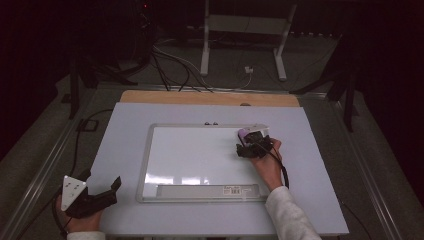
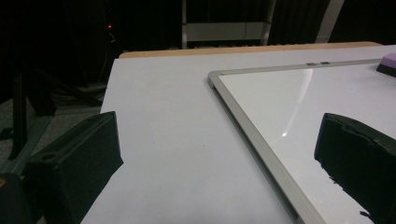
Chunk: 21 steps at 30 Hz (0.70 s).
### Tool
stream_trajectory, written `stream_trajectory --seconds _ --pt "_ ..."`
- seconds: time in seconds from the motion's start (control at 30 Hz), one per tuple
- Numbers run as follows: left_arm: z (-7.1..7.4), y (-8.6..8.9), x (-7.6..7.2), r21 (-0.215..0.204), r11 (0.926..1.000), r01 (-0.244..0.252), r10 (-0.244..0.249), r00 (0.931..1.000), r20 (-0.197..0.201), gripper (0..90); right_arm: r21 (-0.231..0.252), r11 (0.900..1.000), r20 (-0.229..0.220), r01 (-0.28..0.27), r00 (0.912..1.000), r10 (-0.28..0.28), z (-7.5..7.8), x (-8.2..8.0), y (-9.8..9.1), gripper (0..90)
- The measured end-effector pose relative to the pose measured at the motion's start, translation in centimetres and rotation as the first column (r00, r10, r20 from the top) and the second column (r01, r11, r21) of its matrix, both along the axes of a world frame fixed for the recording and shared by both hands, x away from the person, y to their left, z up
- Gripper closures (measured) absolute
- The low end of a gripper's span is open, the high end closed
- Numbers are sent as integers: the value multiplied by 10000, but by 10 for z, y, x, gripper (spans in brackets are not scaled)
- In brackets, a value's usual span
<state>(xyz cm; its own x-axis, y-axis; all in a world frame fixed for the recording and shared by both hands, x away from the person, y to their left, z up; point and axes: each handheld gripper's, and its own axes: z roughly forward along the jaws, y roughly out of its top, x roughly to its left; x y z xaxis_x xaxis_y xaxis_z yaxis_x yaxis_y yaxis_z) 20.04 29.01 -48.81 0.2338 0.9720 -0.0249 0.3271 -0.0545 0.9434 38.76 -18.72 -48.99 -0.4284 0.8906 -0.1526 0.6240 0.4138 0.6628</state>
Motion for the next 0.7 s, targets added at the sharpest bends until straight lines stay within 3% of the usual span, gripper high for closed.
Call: stream_trajectory --seconds 0.07,0.2,0.37,0.7 --pt "-1 0 1 -41 10000 -14 14 10000 -34 12 62 10000 77 73 9999 -74 1 -1 -2 275" --pt "0 -1 0 -1 10000 0 0 10000 -30 13 -373 9992 -71 113 9999 -116 -2 1 -3 266" --pt "0 0 0 -15 10000 0 0 10000 -20 13 -486 9985 -132 245 9996 -251 -3 4 -6 264" --pt "-1 -1 0 -13 10000 0 0 10000 -31 13 -684 9964 -143 492 9986 -503 -1 8 -14 414"
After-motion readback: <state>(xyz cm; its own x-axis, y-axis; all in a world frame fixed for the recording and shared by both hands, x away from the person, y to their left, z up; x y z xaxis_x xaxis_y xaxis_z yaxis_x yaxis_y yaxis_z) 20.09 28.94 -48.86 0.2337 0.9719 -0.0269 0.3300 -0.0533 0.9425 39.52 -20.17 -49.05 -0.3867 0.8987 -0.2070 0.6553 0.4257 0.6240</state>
